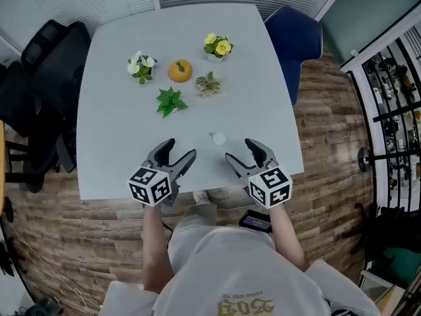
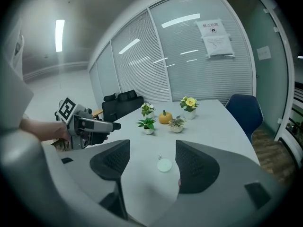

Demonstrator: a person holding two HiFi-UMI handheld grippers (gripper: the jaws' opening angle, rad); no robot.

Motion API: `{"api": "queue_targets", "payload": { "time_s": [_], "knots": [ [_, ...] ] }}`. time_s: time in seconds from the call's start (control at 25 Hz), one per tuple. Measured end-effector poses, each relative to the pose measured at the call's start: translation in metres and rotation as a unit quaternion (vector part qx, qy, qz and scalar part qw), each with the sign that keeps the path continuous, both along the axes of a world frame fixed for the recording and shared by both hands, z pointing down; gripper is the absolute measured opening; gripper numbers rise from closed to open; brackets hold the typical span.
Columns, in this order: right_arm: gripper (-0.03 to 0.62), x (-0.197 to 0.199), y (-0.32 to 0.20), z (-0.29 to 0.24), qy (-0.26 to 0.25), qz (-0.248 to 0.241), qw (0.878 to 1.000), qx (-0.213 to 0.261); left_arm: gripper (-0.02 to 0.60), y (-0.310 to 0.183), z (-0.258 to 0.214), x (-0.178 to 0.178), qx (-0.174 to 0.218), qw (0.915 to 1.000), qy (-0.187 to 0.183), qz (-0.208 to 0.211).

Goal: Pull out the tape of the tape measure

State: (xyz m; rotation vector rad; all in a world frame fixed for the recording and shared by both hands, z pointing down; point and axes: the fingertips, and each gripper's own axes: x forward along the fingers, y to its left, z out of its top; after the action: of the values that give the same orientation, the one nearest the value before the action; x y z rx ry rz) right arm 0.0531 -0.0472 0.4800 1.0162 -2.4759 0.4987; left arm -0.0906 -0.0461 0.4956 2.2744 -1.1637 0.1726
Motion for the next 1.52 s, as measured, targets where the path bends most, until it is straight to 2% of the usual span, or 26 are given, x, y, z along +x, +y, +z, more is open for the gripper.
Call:
{"api": "queue_targets", "payload": {
  "time_s": [0.2, 0.52, 1.08, 1.32, 1.52],
  "knots": [
    [0.301, -0.005, -0.02, 0.014, 0.021, 0.019, 1.0, -0.011, 0.321, -0.029, 0.015, 0.001, -0.01, 0.9991, 0.003, 0.042],
    [0.301, -0.005, -0.033, 0.022, 0.031, 0.031, 0.999, -0.017, 0.321, -0.047, 0.023, 0.006, -0.016, 0.9973, 0.0, 0.071],
    [0.301, -0.006, -0.043, 0.035, 0.033, 0.009, 0.999, -0.013, 0.321, -0.057, 0.026, 0.01, -0.016, 0.996, -0.023, 0.085],
    [0.301, -0.003, -0.044, 0.05, 0.055, -0.006, 0.998, -0.022, 0.321, -0.065, 0.033, 0.02, -0.026, 0.9945, -0.029, 0.098],
    [0.301, -0.002, -0.048, 0.067, 0.053, -0.014, 0.998, -0.041, 0.321, -0.069, 0.046, 0.027, -0.038, 0.9928, -0.035, 0.108]
  ]
}}
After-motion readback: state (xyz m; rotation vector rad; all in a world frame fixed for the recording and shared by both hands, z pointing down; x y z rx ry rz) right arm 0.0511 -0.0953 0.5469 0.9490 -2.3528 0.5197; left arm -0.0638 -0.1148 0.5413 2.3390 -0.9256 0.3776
